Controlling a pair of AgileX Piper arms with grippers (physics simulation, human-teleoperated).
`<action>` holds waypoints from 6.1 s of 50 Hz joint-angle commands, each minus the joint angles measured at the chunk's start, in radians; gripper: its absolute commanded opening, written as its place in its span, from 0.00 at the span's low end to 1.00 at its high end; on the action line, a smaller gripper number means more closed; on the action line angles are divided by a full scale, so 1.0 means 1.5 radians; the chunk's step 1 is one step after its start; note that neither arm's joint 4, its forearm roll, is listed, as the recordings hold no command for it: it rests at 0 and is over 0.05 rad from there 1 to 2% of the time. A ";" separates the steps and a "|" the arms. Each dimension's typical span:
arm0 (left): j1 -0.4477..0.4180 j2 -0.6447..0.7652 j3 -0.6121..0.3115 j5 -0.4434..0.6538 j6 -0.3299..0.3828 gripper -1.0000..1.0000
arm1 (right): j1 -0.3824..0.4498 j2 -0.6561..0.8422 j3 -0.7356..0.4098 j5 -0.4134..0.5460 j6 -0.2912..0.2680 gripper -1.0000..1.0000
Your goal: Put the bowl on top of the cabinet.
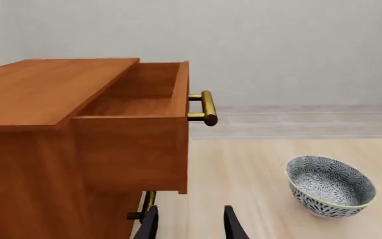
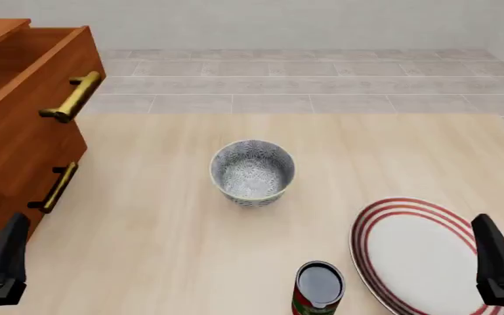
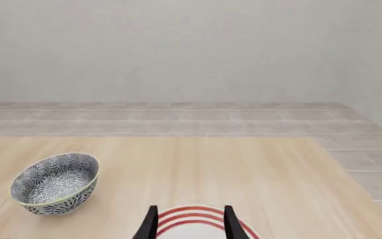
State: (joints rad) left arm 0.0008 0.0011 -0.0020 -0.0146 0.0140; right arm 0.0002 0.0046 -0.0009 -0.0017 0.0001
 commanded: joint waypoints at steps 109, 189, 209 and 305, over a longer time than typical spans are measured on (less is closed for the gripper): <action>-0.370 1.008 -0.617 -0.113 -0.108 1.00 | 0.000 -0.002 0.000 -0.004 -0.017 1.00; -0.284 1.264 -0.704 -0.087 -0.251 1.00 | 0.000 -0.002 0.000 -0.008 -0.016 1.00; -0.306 1.280 -0.694 -0.106 -0.268 1.00 | 0.000 -0.002 0.000 -0.008 -0.016 1.00; -0.327 1.368 -0.700 -0.149 -0.293 1.00 | -0.001 -0.002 0.000 -0.008 -0.015 1.00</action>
State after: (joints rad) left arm -0.4863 2.0161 -1.0500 -0.2408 -0.4248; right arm -0.0001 0.0018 -0.0004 -0.0145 -0.0234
